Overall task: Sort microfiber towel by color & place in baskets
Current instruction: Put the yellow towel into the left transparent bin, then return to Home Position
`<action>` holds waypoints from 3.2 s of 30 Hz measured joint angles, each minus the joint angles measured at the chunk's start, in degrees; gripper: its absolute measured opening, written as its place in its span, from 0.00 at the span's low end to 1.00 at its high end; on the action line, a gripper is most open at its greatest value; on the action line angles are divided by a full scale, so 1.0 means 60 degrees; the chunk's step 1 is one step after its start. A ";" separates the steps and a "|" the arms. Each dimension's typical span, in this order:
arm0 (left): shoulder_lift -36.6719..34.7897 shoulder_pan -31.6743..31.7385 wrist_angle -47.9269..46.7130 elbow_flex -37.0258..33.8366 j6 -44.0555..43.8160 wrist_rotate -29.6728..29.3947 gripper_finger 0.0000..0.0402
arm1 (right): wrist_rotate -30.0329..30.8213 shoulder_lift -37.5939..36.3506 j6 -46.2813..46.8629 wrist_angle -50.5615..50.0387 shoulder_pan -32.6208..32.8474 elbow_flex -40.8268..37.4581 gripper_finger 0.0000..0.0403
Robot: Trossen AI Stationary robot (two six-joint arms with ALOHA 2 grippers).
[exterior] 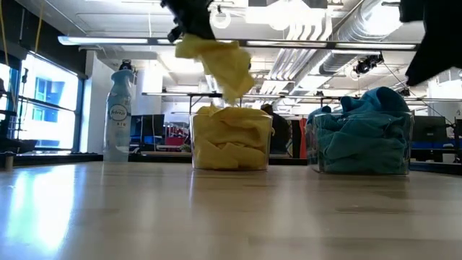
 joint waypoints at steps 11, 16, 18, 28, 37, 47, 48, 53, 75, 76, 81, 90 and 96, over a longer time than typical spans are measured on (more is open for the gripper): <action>0.2392 0.0423 -0.2151 0.1892 -0.1069 -0.0512 0.00 | 0.0862 -0.0006 0.0879 0.2361 -0.0088 -0.1646 0.29; 0.3770 0.0481 -0.2610 0.3322 -0.1367 -0.0679 0.00 | 0.0900 -0.0006 0.0814 0.2748 -0.0092 -0.1646 0.29; 0.4237 0.0530 -0.2653 0.3726 -0.1820 -0.0617 0.00 | 0.0899 -0.0006 0.0810 0.2753 -0.0048 -0.1646 0.29; 0.5820 0.0567 -0.2737 0.4109 -0.3163 -0.0333 0.00 | 0.0914 -0.0006 0.0363 0.2737 0.0142 -0.1646 0.29; 0.7167 0.0432 -0.2110 0.4124 -0.2559 -0.0242 0.03 | 0.0878 -0.0006 0.0213 0.2737 0.0142 -0.1646 0.29; 0.7314 0.0443 -0.2017 0.4124 -0.1711 -0.0195 0.17 | 0.0866 -0.0006 0.0188 0.2698 0.0142 -0.1643 0.29; 0.7314 0.0420 -0.2021 0.4124 -0.1569 -0.0166 0.19 | 0.0864 -0.0006 0.0148 0.2673 0.0142 -0.1640 0.29; 0.7307 0.0367 -0.2031 0.4124 -0.1195 -0.0128 0.26 | 0.0840 -0.0002 0.0196 0.2576 0.0142 -0.1753 0.29; 0.4954 -0.0483 -0.2205 0.4103 -0.0243 -0.1854 0.27 | 0.0881 -0.0002 0.0052 0.2591 0.0142 -0.1847 0.29; 0.4942 -0.0568 -0.2252 0.4105 -0.0183 -0.1805 0.27 | 0.0881 -0.0002 0.0052 0.2591 0.0142 -0.1847 0.29; 0.4533 -0.1470 -0.2819 0.4098 -0.0103 -0.1899 0.25 | 0.0956 0.0084 0.0232 0.2598 0.0142 -0.1847 0.29; 0.2901 -0.3677 -0.2750 0.2853 0.0820 -0.3293 0.03 | 0.1317 0.0851 -0.0020 0.2620 0.0120 -0.1858 0.29; 0.0508 -0.4287 -0.0698 -0.0934 0.0471 -0.3438 0.01 | 0.1329 0.0858 -0.0066 0.3106 0.0123 -0.1858 0.29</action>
